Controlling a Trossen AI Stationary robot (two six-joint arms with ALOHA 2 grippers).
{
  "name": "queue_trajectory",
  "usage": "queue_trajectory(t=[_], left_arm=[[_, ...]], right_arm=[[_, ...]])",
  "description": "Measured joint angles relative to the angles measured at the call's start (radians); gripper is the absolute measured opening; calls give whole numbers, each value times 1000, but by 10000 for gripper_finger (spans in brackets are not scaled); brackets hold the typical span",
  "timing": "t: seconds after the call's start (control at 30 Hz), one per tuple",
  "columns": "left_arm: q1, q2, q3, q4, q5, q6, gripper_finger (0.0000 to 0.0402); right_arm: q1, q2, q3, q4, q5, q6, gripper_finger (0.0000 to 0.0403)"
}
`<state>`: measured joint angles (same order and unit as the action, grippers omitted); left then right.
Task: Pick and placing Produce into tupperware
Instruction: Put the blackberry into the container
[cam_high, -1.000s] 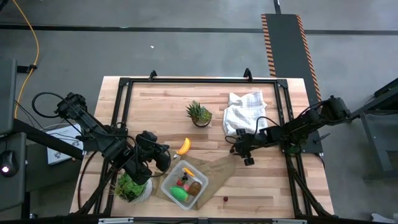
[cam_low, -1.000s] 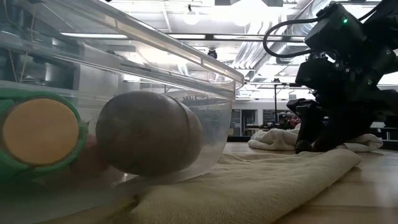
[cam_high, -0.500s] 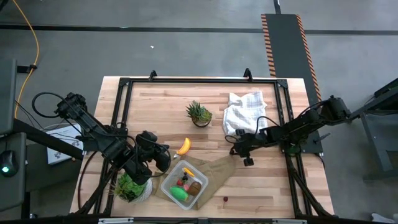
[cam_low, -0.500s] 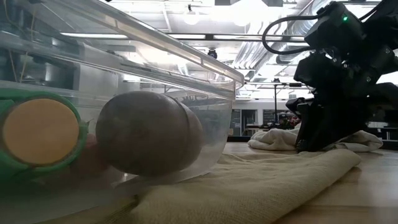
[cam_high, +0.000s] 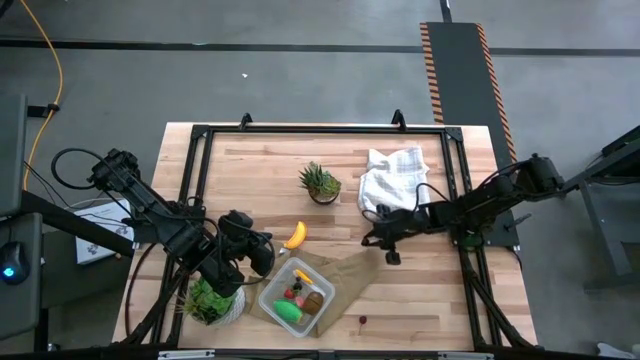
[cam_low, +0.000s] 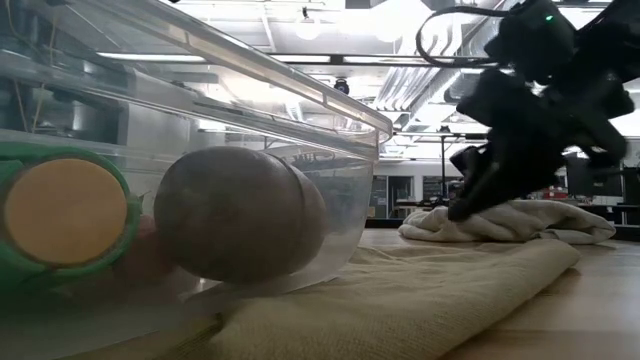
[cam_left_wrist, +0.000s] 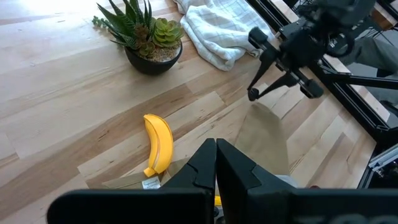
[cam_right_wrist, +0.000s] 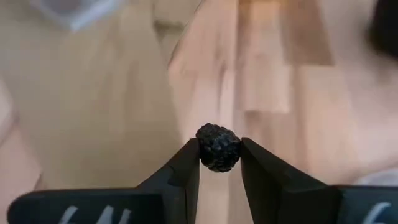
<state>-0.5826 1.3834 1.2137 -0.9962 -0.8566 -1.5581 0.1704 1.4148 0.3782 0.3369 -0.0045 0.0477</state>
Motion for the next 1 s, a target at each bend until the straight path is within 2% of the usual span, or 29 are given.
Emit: queue_trajectory(t=[0.33, 0.67, 1.0], left_arm=[[0, 0, 0, 0, 0, 0, 1], [0, 0, 0, 0, 0, 44, 1], [0, 0, 0, -2, 0, 88, 1]], right_arm=[[-68, -2, 0, 236, -44, 198, 83], [-106, -2, 0, 453, -287, 372, 83], [-111, -2, 0, 634, -309, 503, 83]])
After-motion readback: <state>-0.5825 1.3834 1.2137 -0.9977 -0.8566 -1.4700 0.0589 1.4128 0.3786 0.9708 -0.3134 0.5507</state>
